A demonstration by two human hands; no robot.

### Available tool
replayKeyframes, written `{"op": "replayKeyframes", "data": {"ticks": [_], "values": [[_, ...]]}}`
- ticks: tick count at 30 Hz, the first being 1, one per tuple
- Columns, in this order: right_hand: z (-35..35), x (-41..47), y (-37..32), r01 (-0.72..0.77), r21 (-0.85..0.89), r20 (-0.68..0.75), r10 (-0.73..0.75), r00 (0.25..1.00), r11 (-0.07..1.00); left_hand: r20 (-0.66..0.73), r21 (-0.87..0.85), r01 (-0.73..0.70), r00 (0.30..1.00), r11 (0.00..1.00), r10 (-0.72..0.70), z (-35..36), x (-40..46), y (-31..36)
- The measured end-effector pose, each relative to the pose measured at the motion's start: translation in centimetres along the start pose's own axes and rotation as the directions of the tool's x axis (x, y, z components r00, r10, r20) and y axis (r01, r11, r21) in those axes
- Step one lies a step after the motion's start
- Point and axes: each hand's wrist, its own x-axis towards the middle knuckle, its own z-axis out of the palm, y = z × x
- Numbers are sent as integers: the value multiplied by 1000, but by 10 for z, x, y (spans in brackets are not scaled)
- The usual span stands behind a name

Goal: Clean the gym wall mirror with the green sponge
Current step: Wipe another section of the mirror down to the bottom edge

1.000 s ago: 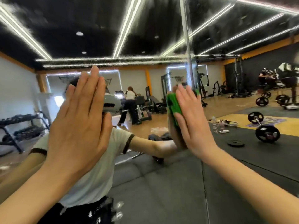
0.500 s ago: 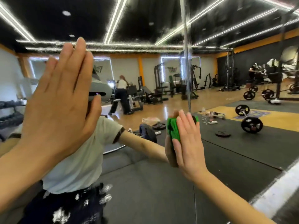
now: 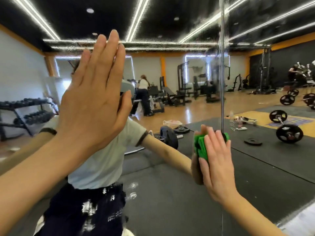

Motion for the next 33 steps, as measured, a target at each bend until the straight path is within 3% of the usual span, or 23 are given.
{"op": "replayKeyframes", "data": {"ticks": [2,6,8,12,16,19,22,25,28,31,33], "values": [[-9,61,0,34,19,-42,-33,999,999,-5,10,6,1000,1000,-6,0,0,1],[-12,139,-10,-50,100,-181,68,981,994,-17,-14,-20,1000,1000,19,-2,0,3],[-3,104,-12,-37,86,-183,52,982,996,1,-33,-58,998,998,58,-5,-4,3],[11,-30,-15,39,-7,-15,-39,999,999,74,-34,-135,988,990,137,-12,-38,-2],[-4,17,-4,174,-12,12,-174,985,985,143,-72,-81,985,994,91,-25,-75,-20],[-11,114,-11,20,74,-144,-9,990,997,123,-102,3,992,995,9,-26,-95,-31],[0,129,-29,-107,157,-245,144,959,982,115,-114,19,993,993,-6,-20,-106,-36],[19,38,-42,78,15,-124,-75,989,997,116,-100,-9,993,995,20,-15,-108,-39],[18,-34,-38,289,-73,33,-287,957,955,115,-77,-12,993,997,20,-15,-107,-40],[4,26,-33,326,-34,26,-325,945,945,123,-41,-26,992,999,31,-15,-107,-41],[-3,101,-38,212,30,-101,-208,973,977,136,-37,-12,991,999,17,-14,-107,-39]]}}
